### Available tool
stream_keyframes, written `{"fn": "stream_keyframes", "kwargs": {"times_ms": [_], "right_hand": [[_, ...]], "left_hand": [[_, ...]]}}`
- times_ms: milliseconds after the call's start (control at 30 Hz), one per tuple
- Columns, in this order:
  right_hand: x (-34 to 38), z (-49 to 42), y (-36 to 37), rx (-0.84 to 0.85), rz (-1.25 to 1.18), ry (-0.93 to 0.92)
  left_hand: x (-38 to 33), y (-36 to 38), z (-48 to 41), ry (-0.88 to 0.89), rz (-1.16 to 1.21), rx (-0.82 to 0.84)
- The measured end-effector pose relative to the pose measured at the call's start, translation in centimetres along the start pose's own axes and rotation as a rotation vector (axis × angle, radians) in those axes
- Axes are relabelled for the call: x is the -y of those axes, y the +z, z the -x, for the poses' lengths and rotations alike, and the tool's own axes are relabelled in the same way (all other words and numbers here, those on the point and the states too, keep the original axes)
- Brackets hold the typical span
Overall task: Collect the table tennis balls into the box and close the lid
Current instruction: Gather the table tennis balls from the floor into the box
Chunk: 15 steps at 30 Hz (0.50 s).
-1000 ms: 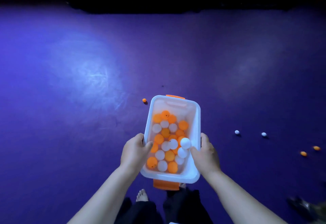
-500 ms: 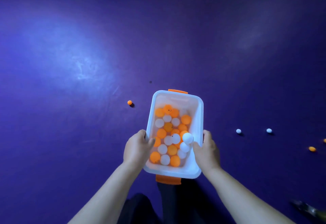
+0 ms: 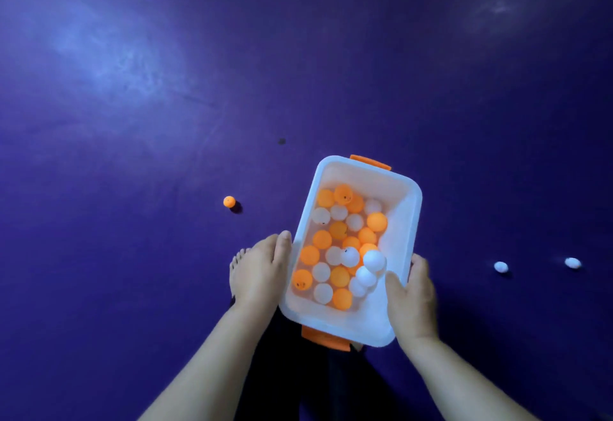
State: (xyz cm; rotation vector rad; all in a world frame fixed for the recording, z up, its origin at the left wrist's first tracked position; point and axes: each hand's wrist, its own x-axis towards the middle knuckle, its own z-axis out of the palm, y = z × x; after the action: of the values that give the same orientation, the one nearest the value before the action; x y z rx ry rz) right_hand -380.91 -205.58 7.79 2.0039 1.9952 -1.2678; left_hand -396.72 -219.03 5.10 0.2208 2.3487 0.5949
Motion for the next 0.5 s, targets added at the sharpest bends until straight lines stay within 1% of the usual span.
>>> {"fn": "stream_keyframes", "kwargs": {"times_ms": [67, 133, 267, 367, 500], "right_hand": [[-0.6, -3.6, 4.3, -0.028, -0.013, 0.053], [-1.3, -6.9, 8.5, -0.061, -0.030, 0.093], [-3.0, -12.5, 15.8, -0.111, -0.067, 0.130], [-4.4, -15.7, 19.9, -0.143, -0.072, 0.122], [-5.5, -18.4, 24.0, -0.168, -0.075, 0.095]], "left_hand": [[2.0, 1.9, -5.8, -0.017, 0.006, -0.012], [4.2, 3.9, -11.3, -0.025, -0.054, -0.001], [9.7, 8.6, -21.2, -0.074, -0.214, 0.089], [13.7, 11.2, -26.3, -0.084, -0.345, 0.096], [18.4, 13.6, -30.6, -0.086, -0.502, 0.092]]}}
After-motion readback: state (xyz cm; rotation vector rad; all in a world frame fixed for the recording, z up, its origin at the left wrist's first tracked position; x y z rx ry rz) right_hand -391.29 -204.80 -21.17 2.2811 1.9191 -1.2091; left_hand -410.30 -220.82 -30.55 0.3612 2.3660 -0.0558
